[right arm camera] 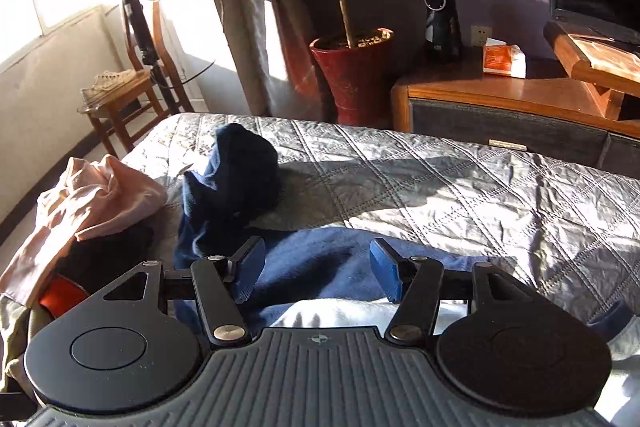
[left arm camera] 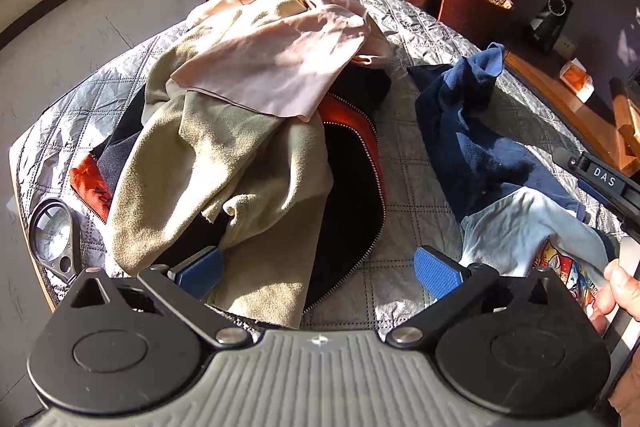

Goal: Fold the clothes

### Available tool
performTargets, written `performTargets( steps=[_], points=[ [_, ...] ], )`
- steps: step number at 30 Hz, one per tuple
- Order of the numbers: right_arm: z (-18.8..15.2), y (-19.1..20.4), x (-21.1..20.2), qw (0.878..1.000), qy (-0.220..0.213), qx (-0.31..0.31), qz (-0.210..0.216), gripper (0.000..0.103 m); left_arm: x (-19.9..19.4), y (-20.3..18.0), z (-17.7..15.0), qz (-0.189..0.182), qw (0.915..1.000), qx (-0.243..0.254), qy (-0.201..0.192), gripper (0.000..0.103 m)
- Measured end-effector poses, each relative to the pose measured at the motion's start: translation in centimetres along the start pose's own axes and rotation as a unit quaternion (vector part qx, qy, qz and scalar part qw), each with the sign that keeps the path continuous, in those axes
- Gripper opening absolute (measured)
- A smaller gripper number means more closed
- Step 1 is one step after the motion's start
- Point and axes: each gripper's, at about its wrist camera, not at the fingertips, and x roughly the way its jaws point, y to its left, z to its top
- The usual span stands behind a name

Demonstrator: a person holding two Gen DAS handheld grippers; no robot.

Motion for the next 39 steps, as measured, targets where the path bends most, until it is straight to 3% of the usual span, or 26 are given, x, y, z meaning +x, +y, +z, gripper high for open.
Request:
performTargets(
  steps=[2, 5, 6, 7, 8, 9, 11, 13, 14, 15, 17, 20, 25, 27, 31, 32, 33, 36, 37, 38, 39],
  points=[
    [-1.0, -2.4, 0.1, 0.998, 0.044, -0.019, -0.03, 0.066, 0.0, -0.2, -0.1, -0.002, 1.0, 0.002, 0.002, 0.102],
    [-2.4, -3.2, 0.1, 0.995, 0.078, -0.055, -0.019, 0.067, 0.1, -0.7, -0.3, -0.003, 0.9999, 0.01, 0.003, 0.102],
    [-2.7, -3.1, 0.2, 0.994, 0.08, -0.07, -0.025, 0.063, 0.2, -0.8, -0.4, -0.003, 0.9999, 0.012, 0.003, 0.102],
    [-2.8, -3.1, 0.4, 0.993, 0.078, -0.079, -0.031, 0.054, 0.2, -1.0, -0.5, -0.002, 0.9999, 0.015, 0.003, 0.102],
    [-2.9, -3.0, 0.6, 0.993, 0.076, -0.087, -0.038, 0.015, 0.3, -1.1, -0.6, 0.0, 0.9998, 0.018, 0.003, 0.102],
    [-2.7, -2.8, 0.9, 0.992, 0.073, -0.096, -0.044, 0.009, 0.4, -1.2, -0.7, 0.002, 0.9998, 0.02, 0.004, 0.102],
    [-2.4, -1.4, 1.1, 0.986, 0.054, -0.138, -0.07, 0.008, 0.6, -1.3, -0.8, 0.003, 0.9997, 0.023, 0.007, 0.102],
    [-1.7, 0.3, 0.0, 0.973, -0.015, -0.204, -0.106, 0.01, 0.6, -1.4, -0.8, 0.003, 0.9997, 0.024, 0.006, 0.102],
    [-0.9, 0.2, -1.0, 0.976, -0.044, -0.189, -0.097, 0.021, 0.6, -1.5, -0.8, 0.003, 0.9996, 0.026, 0.006, 0.102],
    [-0.3, -0.3, -1.6, 0.981, -0.052, -0.164, -0.094, 0.043, 0.7, -1.5, -0.9, 0.003, 0.9996, 0.027, 0.007, 0.102],
    [0.4, -1.7, -2.6, 0.985, -0.06, -0.12, -0.104, 0.073, 0.7, -1.5, -0.9, 0.002, 0.9996, 0.029, 0.008, 0.102],
    [-0.8, -5.4, -4.2, 0.987, -0.046, -0.062, -0.138, 0.06, 0.7, -1.4, -0.9, -0.001, 0.9996, 0.028, 0.009, 0.102],
    [-5.6, -11.6, -8.2, 0.981, -0.011, 0.026, -0.192, 0.06, 0.6, -1.7, -1.1, -0.01, 0.9993, 0.033, 0.012, 0.102],
    [-8.1, -13.8, -9.2, 0.978, 0.01, 0.052, -0.199, 0.061, 0.6, -2.2, -1.4, -0.013, 0.9989, 0.044, 0.013, 0.102],
    [-10.9, -16.4, -9.4, 0.98, 0.043, 0.098, -0.17, 0.066, 0.7, -3.1, -2.1, -0.011, 0.9978, 0.065, 0.013, 0.102],
    [-11.2, -16.6, -9.5, 0.98, 0.04, 0.098, -0.17, 0.061, 0.7, -3.3, -2.3, -0.009, 0.9975, 0.069, 0.013, 0.102],
    [-11.3, -16.6, -9.6, 0.979, 0.035, 0.099, -0.172, 0.007, 0.8, -3.5, -2.4, -0.007, 0.9973, 0.072, 0.014, 0.102],
    [-9.9, -16.5, -10.8, 0.974, -0.017, 0.088, -0.209, 0.008, 1.0, -3.8, -2.6, -0.005, 0.9969, 0.077, 0.015, 0.102],
    [-9.2, -16.6, -11.2, 0.971, -0.038, 0.076, -0.225, 0.01, 1.0, -3.9, -2.7, -0.005, 0.9967, 0.08, 0.014, 0.102],
    [-8.2, -16.5, -11.3, 0.965, -0.051, 0.048, -0.252, 0.021, 1.0, -4.0, -2.8, -0.005, 0.9965, 0.082, 0.014, 0.102],
    [-7.2, -16.3, -11.3, 0.961, -0.055, 0.017, -0.271, 0.021, 1.0, -4.1, -2.9, -0.006, 0.9963, 0.084, 0.014, 0.102]
  ],
)
